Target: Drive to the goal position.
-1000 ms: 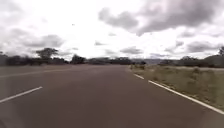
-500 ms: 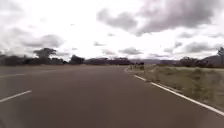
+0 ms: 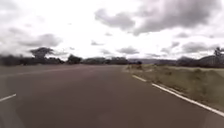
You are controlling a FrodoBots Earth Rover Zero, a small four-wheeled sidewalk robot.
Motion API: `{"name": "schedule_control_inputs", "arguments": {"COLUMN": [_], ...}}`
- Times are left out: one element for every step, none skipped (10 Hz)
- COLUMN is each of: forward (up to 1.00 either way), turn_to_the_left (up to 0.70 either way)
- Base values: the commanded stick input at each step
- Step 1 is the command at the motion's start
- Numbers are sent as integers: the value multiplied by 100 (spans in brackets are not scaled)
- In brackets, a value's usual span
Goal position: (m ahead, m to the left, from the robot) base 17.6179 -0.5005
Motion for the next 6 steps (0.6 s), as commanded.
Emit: {"name": "schedule_control_inputs", "arguments": {"forward": [70, 70, 70, 70, 70, 70], "turn_to_the_left": [-14, -14, -14, -14, -14, -14]}}
